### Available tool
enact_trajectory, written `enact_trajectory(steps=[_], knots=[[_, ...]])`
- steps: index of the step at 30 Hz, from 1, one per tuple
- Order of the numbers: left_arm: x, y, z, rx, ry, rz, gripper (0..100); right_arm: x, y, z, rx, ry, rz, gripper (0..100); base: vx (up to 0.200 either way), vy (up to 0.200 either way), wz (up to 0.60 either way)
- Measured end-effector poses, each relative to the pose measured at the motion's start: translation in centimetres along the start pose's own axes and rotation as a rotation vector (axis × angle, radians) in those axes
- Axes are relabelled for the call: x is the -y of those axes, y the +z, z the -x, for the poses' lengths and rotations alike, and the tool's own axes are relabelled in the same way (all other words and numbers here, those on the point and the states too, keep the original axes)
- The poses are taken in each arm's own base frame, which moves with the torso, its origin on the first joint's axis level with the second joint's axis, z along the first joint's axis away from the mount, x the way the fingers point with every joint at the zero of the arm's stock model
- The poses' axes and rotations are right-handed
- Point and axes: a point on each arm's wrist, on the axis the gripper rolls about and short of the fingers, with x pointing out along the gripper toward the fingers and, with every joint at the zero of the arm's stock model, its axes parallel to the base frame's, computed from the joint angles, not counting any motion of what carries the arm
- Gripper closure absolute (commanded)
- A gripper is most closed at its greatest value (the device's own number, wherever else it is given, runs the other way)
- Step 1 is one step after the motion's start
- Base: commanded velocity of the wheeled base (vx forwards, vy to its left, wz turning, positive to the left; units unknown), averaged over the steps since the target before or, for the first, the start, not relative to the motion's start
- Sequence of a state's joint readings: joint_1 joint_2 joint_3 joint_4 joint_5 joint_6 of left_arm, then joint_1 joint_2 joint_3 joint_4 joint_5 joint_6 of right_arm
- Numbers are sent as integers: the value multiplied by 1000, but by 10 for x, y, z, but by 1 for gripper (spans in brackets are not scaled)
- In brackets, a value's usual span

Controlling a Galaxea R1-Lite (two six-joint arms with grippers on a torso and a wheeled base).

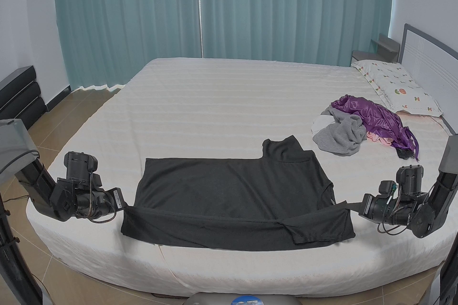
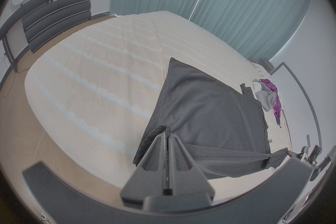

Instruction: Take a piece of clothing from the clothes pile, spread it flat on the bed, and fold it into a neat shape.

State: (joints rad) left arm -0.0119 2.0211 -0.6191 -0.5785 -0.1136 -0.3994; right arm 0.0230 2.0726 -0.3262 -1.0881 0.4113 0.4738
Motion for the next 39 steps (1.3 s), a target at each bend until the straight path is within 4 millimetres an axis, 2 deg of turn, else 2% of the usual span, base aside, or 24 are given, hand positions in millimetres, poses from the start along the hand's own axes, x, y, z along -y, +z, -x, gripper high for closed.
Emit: enact_trajectory(steps=[14,22,23,24,25,33,39], knots=[[-4,3,-50,-43,14,9,100,14,13,-41,-27,-34,-18,100,0,0,0],[-3,1,-68,-58,18,43,100,24,13,-59,-39,-49,-26,100,0,0,0],[-3,1,-69,-60,19,44,100,25,12,-60,-41,-50,-27,0,0,0,0],[-3,1,-69,-61,19,44,100,26,12,-62,-42,-51,-28,0,0,0,0],[-3,0,-70,-62,19,45,0,26,11,-62,-43,-51,-28,0,0,0,0],[-3,-2,-73,-70,19,65,0,29,8,-64,-57,-48,-43,0,0,0,0],[-3,0,-70,-64,19,109,0,23,9,-58,-43,-30,-160,0,0,0,0]])
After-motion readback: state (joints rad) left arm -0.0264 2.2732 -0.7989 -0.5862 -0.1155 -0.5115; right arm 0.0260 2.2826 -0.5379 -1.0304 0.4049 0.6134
